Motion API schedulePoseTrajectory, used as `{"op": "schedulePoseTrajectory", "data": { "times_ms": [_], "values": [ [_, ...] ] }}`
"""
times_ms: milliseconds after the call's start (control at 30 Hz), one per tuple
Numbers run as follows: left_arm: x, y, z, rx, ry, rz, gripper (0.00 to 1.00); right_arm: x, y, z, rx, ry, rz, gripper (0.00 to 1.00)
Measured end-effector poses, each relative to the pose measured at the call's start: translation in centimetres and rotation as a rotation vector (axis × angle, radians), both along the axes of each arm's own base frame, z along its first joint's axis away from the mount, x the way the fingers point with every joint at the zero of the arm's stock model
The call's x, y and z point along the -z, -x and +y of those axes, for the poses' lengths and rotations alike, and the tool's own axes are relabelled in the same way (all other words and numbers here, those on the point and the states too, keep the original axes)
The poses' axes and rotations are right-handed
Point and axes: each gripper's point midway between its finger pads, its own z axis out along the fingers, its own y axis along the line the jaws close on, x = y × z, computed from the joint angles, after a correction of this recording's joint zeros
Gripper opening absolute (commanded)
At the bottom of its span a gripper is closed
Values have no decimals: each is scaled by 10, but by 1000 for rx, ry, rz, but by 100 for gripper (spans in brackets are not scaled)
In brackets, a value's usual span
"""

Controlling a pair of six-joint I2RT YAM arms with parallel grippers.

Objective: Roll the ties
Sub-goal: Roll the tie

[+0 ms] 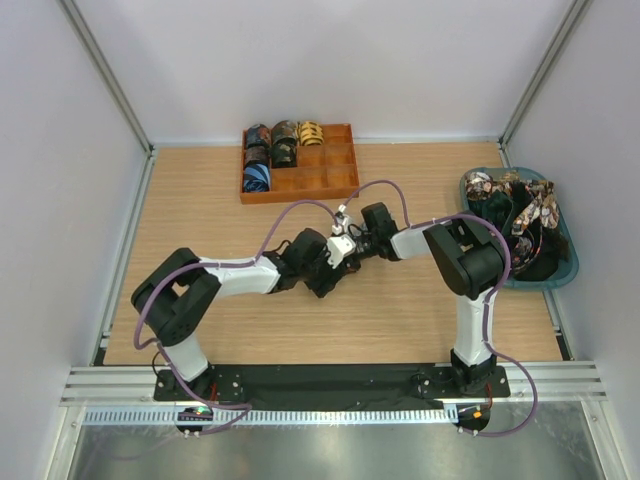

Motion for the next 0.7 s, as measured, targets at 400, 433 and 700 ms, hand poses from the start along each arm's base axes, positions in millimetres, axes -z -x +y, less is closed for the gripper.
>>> {"op": "schedulePoseTrajectory", "data": {
  "times_ms": [400, 433, 700],
  "values": [
    [0, 3, -5, 6, 6, 16, 41, 0, -1, -1, 18, 1, 20, 59],
    [-1, 3, -5, 8, 4, 16, 40, -2, -1, -1, 20, -3, 26, 61],
    [-2, 3, -4, 5, -11, 29, 38, -6, -6, -8, 70, 51, 25, 55]
  ]
}}
